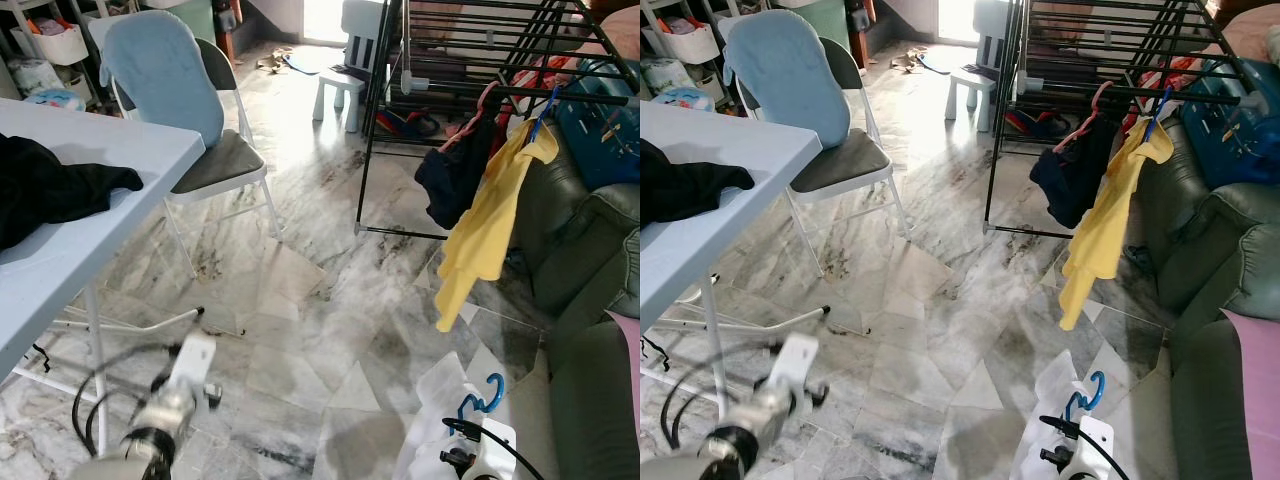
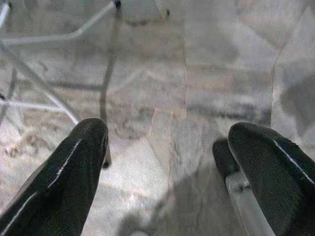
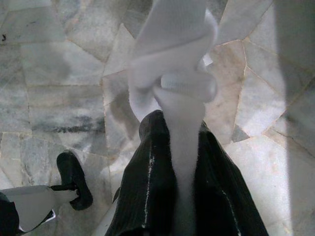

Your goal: Hang hanger

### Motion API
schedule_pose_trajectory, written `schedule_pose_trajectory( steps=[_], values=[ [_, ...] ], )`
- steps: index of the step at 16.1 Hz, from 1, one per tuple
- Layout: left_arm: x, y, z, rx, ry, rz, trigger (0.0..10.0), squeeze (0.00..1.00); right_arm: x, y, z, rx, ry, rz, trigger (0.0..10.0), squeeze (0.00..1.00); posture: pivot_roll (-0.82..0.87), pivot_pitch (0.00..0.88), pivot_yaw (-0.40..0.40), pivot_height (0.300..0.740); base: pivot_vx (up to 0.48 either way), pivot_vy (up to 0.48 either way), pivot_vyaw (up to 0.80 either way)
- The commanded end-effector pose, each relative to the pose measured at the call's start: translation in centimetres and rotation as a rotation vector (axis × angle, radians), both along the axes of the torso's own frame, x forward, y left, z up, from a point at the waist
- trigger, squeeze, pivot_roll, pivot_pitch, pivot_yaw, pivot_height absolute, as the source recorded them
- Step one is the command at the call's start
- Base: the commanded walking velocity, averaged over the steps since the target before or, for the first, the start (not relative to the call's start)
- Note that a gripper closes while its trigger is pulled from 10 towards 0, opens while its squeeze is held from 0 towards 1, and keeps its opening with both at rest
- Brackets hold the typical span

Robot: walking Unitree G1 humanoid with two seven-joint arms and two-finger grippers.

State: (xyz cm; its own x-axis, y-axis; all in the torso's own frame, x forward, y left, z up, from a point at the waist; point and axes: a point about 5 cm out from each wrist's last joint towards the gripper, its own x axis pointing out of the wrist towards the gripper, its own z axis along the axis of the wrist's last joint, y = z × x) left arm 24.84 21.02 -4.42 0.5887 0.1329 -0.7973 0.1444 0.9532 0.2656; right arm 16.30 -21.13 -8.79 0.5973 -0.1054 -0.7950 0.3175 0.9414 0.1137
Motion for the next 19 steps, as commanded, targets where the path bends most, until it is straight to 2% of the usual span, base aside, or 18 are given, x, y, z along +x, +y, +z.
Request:
schedule_pose_trajectory(
  steps=[1,2,6,8,9,12,19],
  values=[
    [-0.4,0.0,-0.3,0.006,0.028,-0.023,10.0,0.00,0.0,0.1,0.0,0.008,0.003,0.008,10.0,0.00,0.06,0.000,-0.032,0.740,0.000,0.000,0.00],
    [-1.0,0.2,-0.7,0.008,0.047,-0.023,10.0,0.00,0.0,0.1,0.0,0.009,0.006,0.015,10.0,0.00,0.05,0.000,-0.033,0.740,0.000,0.000,0.00],
    [-1.7,0.5,-1.0,0.015,0.071,-0.028,10.0,0.00,-0.1,0.1,-0.1,0.008,0.010,0.015,10.0,0.00,0.05,0.000,-0.032,0.740,0.000,0.000,0.00],
    [-1.4,0.3,-0.9,-0.003,0.075,-0.014,10.0,0.00,-0.2,0.0,-0.1,0.005,0.011,0.013,10.0,0.00,0.05,0.000,-0.030,0.740,0.000,0.000,0.00],
    [-1.4,0.1,-1.0,-0.037,0.079,0.022,10.0,0.00,-0.2,-0.1,-0.1,0.003,0.011,0.012,10.0,0.00,0.05,0.000,-0.030,0.740,0.000,0.000,0.00],
    [-1.5,-1.0,-1.2,-0.112,0.102,0.041,10.0,0.00,-0.1,0.0,-0.1,0.003,0.008,0.011,10.0,0.00,0.05,0.000,-0.028,0.740,0.000,0.000,0.00],
    [-1.5,-1.4,-1.3,-0.132,0.121,0.032,10.0,0.00,-0.1,0.0,-0.1,-0.004,0.015,0.014,10.0,0.00,0.04,0.000,-0.026,0.740,0.000,0.000,0.00]
  ],
)
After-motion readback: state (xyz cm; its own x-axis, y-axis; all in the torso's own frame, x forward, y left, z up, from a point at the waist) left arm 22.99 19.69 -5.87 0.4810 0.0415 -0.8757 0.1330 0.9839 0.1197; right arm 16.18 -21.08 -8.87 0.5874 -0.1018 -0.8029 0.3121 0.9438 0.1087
